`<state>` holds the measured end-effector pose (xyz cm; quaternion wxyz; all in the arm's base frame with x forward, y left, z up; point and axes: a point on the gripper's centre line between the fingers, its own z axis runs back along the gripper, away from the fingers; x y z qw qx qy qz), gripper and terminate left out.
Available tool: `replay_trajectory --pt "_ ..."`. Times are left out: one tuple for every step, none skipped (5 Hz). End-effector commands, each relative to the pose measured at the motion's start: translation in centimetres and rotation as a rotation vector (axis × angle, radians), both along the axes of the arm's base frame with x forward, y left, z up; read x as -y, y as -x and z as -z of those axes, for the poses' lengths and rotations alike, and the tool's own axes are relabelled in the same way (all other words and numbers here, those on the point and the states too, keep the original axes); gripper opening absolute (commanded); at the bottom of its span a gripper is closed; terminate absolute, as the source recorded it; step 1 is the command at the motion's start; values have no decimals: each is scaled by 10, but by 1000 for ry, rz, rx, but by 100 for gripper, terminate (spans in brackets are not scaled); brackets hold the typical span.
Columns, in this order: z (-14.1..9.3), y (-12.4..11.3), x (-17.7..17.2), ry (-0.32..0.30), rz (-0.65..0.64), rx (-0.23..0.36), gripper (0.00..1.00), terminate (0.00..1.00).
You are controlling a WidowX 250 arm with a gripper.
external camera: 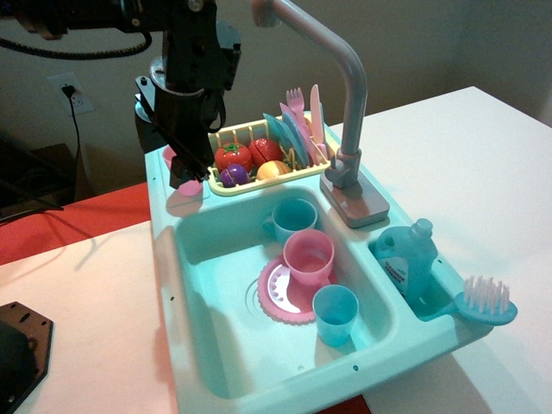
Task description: Put cup from counter to sink
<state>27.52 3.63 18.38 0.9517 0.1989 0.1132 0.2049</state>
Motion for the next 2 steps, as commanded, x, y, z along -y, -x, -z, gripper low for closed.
replay_trajectory --pt "0 0 0 0 0 0 100 0" --pt "11 -13 -13 -8 -39 -11 100 0"
